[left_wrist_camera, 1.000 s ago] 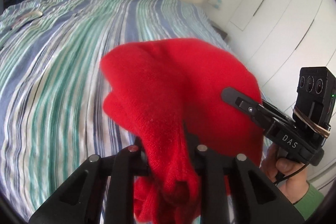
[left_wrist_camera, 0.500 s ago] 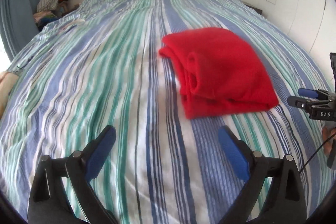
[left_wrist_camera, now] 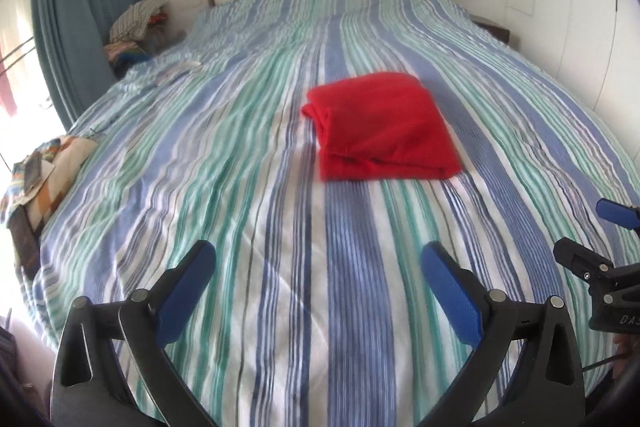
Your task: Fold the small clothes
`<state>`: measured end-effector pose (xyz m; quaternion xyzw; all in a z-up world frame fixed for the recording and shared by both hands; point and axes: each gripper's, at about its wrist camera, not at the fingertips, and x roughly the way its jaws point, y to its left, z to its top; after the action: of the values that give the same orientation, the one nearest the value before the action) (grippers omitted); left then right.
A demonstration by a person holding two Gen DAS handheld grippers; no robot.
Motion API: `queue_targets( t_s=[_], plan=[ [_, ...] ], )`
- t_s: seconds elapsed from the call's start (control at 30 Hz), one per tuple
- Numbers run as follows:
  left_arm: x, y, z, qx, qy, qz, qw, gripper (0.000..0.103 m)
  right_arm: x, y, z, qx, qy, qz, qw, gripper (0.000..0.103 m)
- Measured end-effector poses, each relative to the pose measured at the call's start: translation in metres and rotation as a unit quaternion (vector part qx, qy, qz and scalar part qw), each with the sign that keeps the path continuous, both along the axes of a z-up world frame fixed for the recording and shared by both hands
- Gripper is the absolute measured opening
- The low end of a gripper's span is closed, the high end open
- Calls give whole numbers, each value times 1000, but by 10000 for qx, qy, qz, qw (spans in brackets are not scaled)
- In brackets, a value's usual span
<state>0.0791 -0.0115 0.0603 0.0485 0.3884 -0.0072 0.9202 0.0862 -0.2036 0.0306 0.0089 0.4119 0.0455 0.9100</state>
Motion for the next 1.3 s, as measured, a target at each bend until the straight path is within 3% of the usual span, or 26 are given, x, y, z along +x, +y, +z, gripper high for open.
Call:
queue_targets(
  t_s=[0.5, 0.77, 1.3],
  plan=[
    [-33, -1, 8, 229, -18, 21, 9997, 102, -36, 29, 28, -107, 21, -93, 9999, 102],
    [-37, 2, 17, -3, 41, -6, 10000, 102, -42, 35, 44, -158, -114, -174, 9997, 102],
    [-41, 6, 32, -12, -89, 78, 9999, 102, -44, 50, 65, -433, -202, -136, 9988, 102]
  ],
)
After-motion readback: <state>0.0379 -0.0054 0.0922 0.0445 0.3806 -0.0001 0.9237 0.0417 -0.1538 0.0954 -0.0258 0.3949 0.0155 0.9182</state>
